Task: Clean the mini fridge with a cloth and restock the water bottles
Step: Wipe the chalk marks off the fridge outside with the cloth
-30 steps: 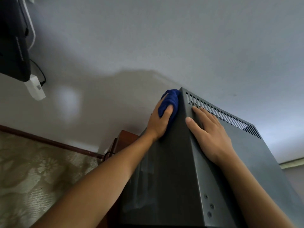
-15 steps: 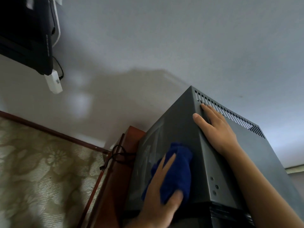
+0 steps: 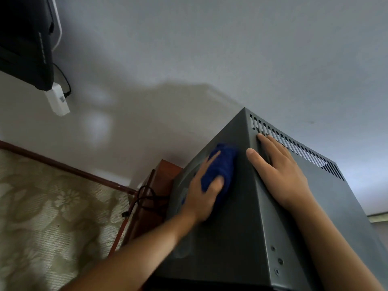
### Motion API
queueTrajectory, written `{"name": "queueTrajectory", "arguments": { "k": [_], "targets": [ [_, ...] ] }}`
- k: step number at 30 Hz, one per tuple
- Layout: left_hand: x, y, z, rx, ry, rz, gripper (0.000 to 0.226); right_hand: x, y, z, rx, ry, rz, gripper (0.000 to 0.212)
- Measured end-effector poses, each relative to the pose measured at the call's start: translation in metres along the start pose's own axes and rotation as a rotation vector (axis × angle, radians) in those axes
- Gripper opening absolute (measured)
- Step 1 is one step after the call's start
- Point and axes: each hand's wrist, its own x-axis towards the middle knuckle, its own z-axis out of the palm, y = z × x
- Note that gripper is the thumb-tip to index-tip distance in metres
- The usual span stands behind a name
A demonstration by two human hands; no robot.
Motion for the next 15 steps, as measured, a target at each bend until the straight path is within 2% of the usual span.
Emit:
{"name": "queueTrajectory", "arguments": {
  "k": [3,7,10,12,15],
  "targets": [
    [0.064,-0.015,0.006,0.007,0.036,-0.015,0.035,0.0,-0.002,0.0,0.009,0.018,-0.014,0.08],
    [0.114,-0.019,0.011,0.043,0.077,-0.071,0.064,0.0,-0.004,-0.001,0.012,0.026,-0.025,0.078],
    [0.126,-0.028,0.012,0.031,0.083,-0.11,0.072,0.0,-0.003,-0.001,0.023,0.034,-0.026,0.078],
    [0.121,-0.031,0.012,0.022,0.093,-0.108,0.066,-0.001,-0.003,-0.001,0.029,0.041,-0.028,0.078],
    [0.094,-0.028,0.01,-0.002,0.071,-0.094,0.043,0.0,-0.002,-0.002,0.038,0.046,-0.034,0.079]
  ]
}}
